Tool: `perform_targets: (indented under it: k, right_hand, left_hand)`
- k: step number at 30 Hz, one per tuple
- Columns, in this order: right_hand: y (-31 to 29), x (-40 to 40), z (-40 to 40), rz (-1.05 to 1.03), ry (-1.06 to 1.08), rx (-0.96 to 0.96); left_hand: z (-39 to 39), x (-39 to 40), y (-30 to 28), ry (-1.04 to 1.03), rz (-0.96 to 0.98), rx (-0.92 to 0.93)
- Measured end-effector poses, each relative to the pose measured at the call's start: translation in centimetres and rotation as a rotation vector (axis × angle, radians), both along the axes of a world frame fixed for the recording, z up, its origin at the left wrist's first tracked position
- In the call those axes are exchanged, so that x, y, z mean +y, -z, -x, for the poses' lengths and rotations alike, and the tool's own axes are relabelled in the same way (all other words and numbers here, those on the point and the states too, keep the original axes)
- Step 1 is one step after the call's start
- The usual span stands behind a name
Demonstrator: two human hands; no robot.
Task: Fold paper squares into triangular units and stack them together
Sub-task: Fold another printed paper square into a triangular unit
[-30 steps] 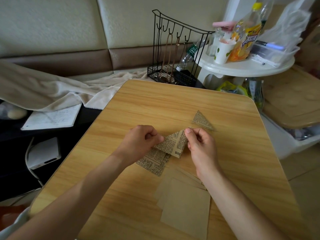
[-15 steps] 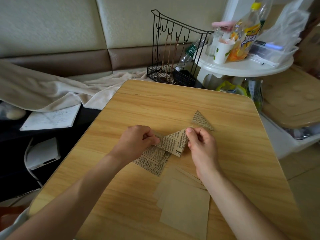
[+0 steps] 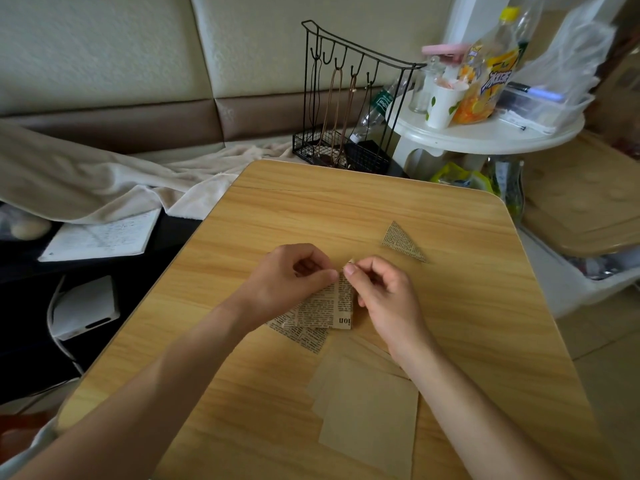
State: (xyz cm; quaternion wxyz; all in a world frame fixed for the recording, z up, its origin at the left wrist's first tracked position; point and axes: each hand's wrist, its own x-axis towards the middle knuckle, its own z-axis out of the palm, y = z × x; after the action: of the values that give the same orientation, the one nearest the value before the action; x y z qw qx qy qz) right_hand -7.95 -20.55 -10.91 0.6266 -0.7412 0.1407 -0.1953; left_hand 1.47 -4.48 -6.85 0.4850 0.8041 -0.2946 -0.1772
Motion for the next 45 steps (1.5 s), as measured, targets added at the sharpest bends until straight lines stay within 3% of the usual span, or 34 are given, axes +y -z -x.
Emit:
perform_targets:
  k: [11, 14, 18, 30, 45]
  right_hand:
    - [0.0, -0.9, -0.2, -0.097, -0.083, 0.069]
    - [-0.1, -0.9, -0.2, -0.109, -0.087, 0.083]
    - [-0.3, -0.9, -0.1, -0.113, -0.093, 0.103]
    - [0.5, -0.8, -0.4, 0.023, -0.126, 0.117]
    - [0.8, -1.0, -0.6, 0.048, -0.107, 0.12]
  left_hand:
    - [-0.6, -0.5, 0.8, -0.063, 0.027, 0.174]
    - [-0.5, -0.7, 1.2, -0.071, 0.028, 0.132]
    - [-0.2, -1.1, 1.4, -0.08, 0.031, -0.064]
    - [0.2, -1.6, 1.8, -0.143, 0.044, 0.012]
    - [-0.3, -1.6, 2.8, -0.14, 0.056, 0.036]
